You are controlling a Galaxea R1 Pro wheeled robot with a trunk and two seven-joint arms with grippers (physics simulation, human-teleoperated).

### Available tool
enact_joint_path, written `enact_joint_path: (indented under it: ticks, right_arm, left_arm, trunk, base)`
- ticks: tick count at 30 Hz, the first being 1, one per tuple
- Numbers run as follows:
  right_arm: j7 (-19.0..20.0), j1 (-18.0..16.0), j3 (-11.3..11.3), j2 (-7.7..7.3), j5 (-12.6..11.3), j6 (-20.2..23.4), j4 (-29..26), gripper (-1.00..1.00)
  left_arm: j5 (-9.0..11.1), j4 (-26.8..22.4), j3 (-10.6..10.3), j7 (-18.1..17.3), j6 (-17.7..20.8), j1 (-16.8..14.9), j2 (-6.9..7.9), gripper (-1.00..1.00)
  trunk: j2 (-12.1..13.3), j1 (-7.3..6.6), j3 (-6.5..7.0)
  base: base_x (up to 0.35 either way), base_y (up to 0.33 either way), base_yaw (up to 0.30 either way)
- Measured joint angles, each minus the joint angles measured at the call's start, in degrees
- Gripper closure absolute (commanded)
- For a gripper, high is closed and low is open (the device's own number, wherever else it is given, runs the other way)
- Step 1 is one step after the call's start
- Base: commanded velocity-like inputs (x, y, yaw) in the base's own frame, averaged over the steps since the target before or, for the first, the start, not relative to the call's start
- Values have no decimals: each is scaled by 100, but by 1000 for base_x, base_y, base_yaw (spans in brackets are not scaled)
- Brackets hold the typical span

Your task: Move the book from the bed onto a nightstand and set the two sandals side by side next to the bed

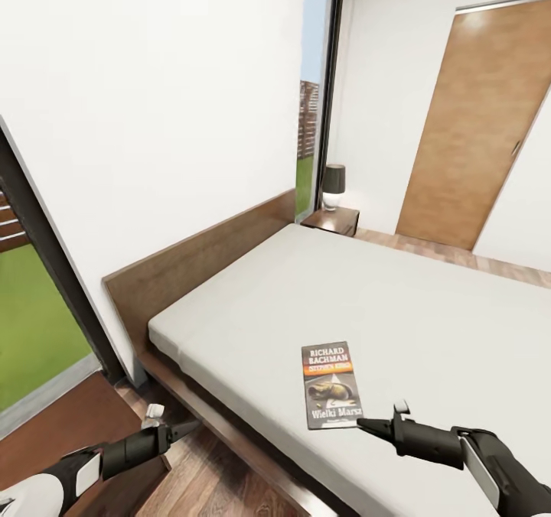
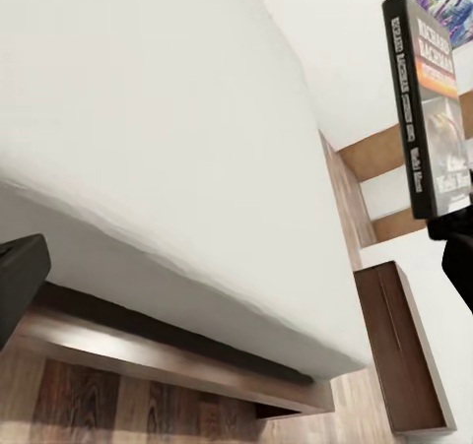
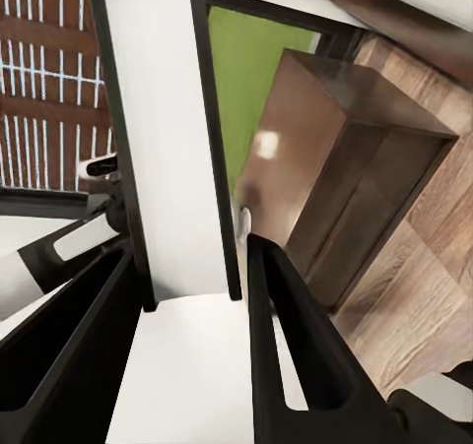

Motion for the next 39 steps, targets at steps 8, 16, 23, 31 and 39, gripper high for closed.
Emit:
enact_joint_path:
  ticks: [8,16,23,31,39]
  right_arm:
    - [1,0,24,-12,20,-12,27,100]
    - [0,0,39,-9,232,-1077,953,100]
    - [-1,-2,41,-11,268,-1433,1193,100]
    - [-1,-2,42,-9,275,-1785,1456,100]
    - [-1,-2,44,-12,278,-1838,1466,100]
  left_arm:
    - [0,-7,-5,89,-7,131,-6,-100]
    - [0,-10,-3,118,-8,149,-8,-100]
    - [0,-10,-3,122,-8,151,-6,-100]
    - [0,-10,-7,127,-13,151,-11,-100]
    - [0,-10,-7,132,-15,157,-14,-100]
  trunk:
    - [0,0,-19]
    - [0,0,-23]
    - [0,0,-23]
    - [0,0,-23]
    - [0,0,-23]
  base:
    - [0,0,3]
    - [0,0,59]
    - [0,0,275]
    - [0,0,293]
    - [0,0,294]
